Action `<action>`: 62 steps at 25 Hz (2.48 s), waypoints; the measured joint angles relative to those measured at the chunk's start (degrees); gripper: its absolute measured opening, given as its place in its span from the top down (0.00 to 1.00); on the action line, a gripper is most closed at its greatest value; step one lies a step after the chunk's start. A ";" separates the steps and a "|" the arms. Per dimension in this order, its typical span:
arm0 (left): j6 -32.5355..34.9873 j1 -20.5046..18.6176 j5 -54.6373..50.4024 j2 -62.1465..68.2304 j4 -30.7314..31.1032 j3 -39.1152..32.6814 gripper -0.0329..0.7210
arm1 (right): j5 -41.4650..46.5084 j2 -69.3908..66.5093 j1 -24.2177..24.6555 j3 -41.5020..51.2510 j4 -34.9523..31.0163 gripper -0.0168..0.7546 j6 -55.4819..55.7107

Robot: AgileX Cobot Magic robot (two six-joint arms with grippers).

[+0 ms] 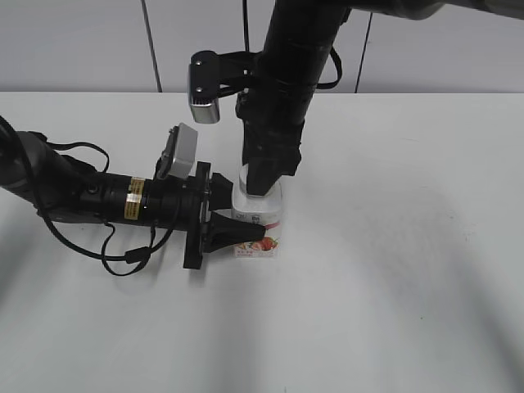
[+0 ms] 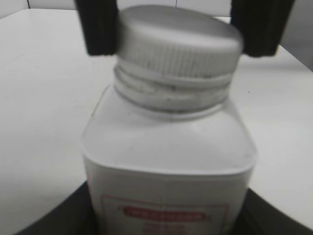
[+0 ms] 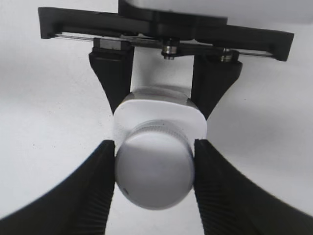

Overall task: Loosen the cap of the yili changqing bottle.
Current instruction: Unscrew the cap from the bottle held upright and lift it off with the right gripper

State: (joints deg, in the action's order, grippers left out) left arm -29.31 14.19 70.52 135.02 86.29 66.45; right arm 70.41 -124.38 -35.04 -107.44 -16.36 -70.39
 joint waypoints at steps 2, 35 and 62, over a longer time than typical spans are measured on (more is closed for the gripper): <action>0.00 0.00 0.00 0.00 0.00 0.00 0.47 | 0.05 0.00 0.00 0.00 0.02 0.48 -0.48; -0.24 0.00 -0.04 0.00 0.23 0.00 0.47 | 0.74 0.33 -0.17 -1.32 0.87 0.48 -13.94; -0.13 0.00 0.07 0.00 0.78 0.11 0.47 | -0.20 5.58 0.55 -1.43 10.22 0.48 25.57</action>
State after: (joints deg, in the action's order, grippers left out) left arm -29.43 14.19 70.60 135.02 87.07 66.56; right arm 70.21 -118.80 -34.50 -108.87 -6.14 -44.82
